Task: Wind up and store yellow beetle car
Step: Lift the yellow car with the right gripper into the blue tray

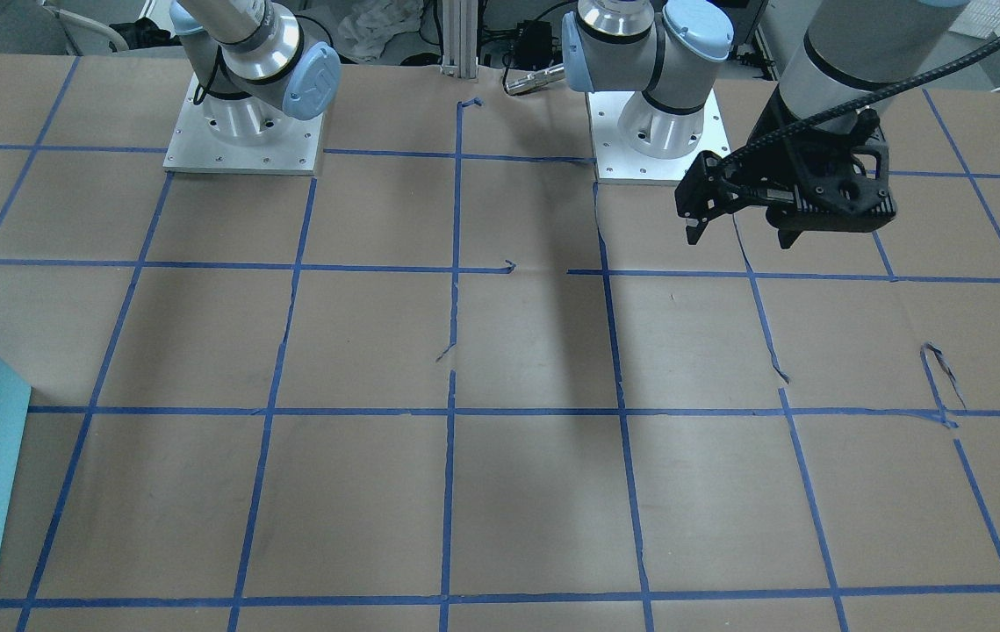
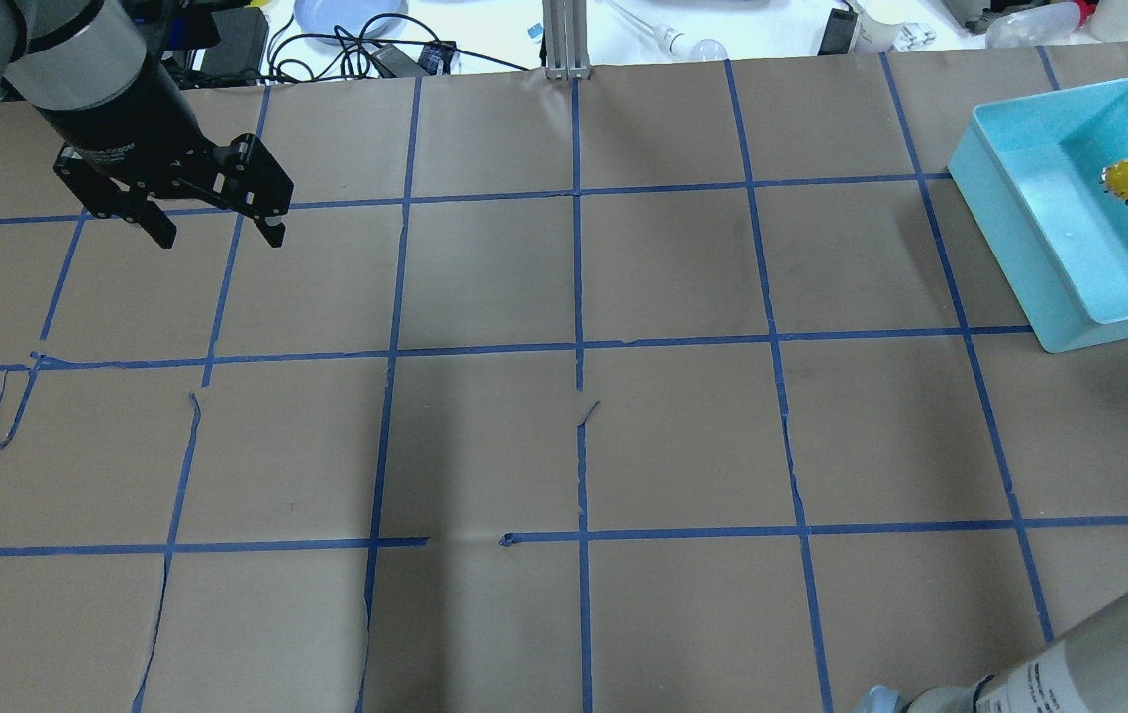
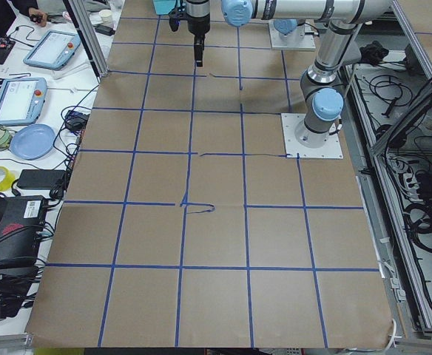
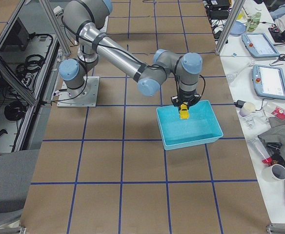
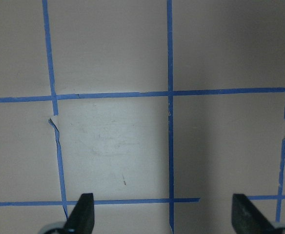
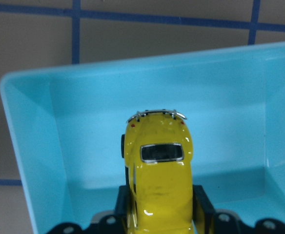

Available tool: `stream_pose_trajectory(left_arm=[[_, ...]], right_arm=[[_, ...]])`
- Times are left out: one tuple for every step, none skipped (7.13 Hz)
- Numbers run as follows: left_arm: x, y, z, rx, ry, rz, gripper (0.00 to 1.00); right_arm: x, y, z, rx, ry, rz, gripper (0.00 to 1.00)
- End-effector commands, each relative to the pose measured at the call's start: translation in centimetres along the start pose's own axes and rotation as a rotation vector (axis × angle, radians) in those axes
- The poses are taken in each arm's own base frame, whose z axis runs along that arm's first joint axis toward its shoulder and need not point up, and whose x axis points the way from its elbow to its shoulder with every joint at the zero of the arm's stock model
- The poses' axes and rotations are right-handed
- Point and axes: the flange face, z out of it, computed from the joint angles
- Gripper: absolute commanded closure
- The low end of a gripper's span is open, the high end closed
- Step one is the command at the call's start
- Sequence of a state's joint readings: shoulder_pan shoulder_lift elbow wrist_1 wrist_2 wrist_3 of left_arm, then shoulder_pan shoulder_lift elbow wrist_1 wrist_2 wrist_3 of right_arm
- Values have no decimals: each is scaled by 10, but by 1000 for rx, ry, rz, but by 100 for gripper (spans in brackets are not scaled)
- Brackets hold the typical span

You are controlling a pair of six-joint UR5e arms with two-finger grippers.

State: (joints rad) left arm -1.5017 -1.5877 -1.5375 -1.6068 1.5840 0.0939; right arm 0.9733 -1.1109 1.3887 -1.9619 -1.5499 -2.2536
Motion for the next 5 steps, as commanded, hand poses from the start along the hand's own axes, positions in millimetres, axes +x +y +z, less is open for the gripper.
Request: stream_pose_trajectory(left_arm=[[0, 0, 0, 1, -1, 0, 0], [0, 0, 0, 1, -2, 0, 0], [0, -1, 0, 1, -1, 0, 0], [1, 0, -1, 5, 5, 0, 0], [2, 0, -2, 7, 8, 0, 0]], right_arm=[[19, 30, 66, 14, 26, -69, 100], [23, 31, 86, 35, 34, -115, 100], [22, 27, 96, 64, 39, -121, 100], [21, 20, 104, 112, 56, -114, 100], [13, 15, 120, 125, 40, -112, 100]])
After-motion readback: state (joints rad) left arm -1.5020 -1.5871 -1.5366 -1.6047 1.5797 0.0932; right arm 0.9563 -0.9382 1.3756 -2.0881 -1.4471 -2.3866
